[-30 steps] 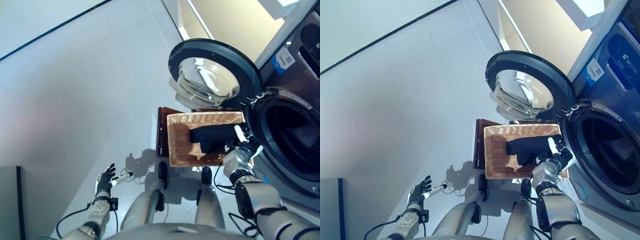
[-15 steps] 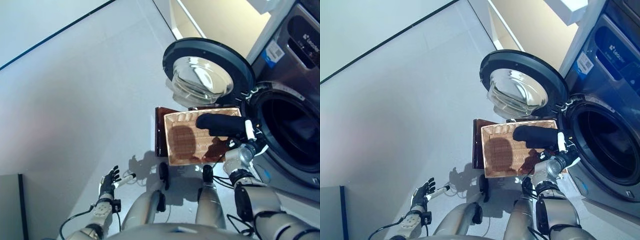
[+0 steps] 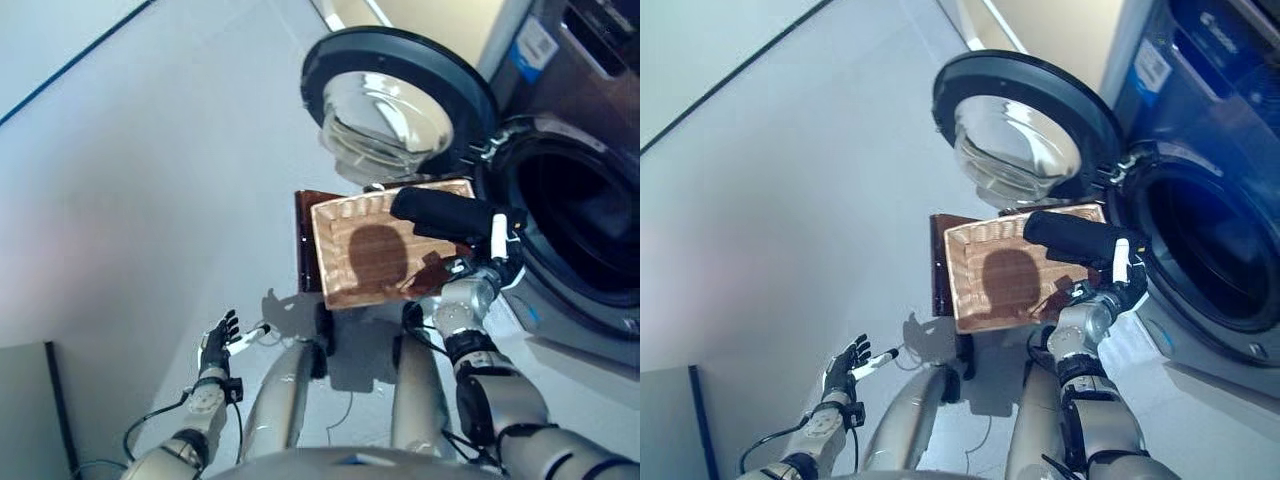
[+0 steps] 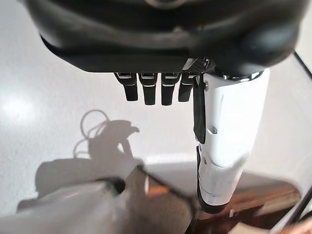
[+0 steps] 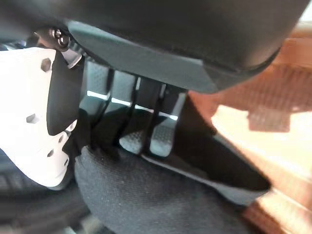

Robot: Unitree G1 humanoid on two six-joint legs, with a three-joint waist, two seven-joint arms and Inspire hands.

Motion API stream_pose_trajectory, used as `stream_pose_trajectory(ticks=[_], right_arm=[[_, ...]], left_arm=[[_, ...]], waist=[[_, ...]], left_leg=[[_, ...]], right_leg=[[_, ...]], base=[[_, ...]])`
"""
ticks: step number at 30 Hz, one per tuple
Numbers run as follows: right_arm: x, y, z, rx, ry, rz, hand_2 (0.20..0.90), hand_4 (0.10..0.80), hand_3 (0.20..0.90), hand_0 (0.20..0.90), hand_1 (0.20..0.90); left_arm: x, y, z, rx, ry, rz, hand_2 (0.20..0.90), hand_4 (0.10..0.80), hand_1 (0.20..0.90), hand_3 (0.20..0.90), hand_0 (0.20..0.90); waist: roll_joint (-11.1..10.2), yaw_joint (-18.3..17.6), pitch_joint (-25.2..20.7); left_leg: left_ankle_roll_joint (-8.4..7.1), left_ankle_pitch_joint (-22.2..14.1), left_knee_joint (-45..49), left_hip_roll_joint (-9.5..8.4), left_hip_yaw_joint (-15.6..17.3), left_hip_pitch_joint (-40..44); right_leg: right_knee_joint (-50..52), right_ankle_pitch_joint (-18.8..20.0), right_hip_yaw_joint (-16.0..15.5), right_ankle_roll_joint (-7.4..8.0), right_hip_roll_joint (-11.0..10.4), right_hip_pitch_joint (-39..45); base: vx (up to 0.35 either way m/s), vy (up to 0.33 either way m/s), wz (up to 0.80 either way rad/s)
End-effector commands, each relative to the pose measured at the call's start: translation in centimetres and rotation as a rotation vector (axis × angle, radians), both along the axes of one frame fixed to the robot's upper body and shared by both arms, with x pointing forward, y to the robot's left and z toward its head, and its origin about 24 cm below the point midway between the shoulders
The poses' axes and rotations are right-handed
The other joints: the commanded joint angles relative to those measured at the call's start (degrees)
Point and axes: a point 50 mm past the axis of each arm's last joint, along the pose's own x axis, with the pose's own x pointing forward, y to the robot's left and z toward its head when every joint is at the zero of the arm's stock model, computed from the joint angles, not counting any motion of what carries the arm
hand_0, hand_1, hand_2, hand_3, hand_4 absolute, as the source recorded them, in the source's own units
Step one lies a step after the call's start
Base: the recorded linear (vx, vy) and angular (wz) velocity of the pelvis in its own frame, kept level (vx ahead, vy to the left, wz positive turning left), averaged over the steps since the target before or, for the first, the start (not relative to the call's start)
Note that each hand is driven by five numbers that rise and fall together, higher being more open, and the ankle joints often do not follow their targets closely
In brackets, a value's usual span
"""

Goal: Pick up the clothes and place them into the washing machine

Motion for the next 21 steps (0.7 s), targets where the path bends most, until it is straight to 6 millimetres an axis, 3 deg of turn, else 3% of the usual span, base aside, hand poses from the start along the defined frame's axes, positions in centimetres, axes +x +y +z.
stream_pose_trajectory(ticks=[1,6,13,21], right_arm=[[0.5,-2.5,7.2,-0.162,-0.328,-0.120,0.200,0.300,0.200,0.200,0.200],[0.5,-2.8,9.4,-0.169,-0.447,-0.144,0.200,0.300,0.200,0.200,0.200],[0.6,-3.2,10.5,-0.205,-0.497,-0.124,0.200,0.300,0.200,0.200,0.200],[1.8,-7.8,18.4,-0.364,-0.475,-0.232,0.200,0.300,0.200,0.200,0.200]], left_arm=[[-0.7,1.7,0.2,0.035,-0.025,0.055,0.900,0.800,0.900,0.900,0.900],[-1.0,2.3,0.2,0.048,-0.024,0.069,0.900,0.800,0.900,0.900,0.900],[-1.1,2.6,0.3,0.054,-0.032,0.078,0.900,0.800,0.900,0.900,0.900],[-1.1,2.4,0.5,0.046,-0.060,0.044,0.900,0.800,0.900,0.900,0.900]], waist=[[1.4,-1.1,-1.8],[2.4,-1.2,-1.5],[2.9,-1.1,-1.6],[5.6,1.3,-2.9]], left_leg=[[-0.86,-8.4,9.5,0.45,-0.9,-5.2],[-0.18,-9.6,12.1,0.54,-0.5,-7.4],[0.10,-9.2,10.4,0.22,0.6,-7.0],[-0.43,-5.5,2.2,-0.92,1.0,-5.6]], right_leg=[[-1.8,0.4,-1.7,-2.85,2.1,-0.7],[1.4,-0.6,-0.7,-3.41,2.7,-4.0],[1.6,-0.4,0.3,-3.59,2.8,-5.2],[-3.6,1.4,1.1,-2.63,1.4,-5.1]], base=[[-0.065,-0.005,-0.05],[-0.022,0.022,-0.10],[0.001,0.041,-0.12],[0.017,0.041,-0.04]])
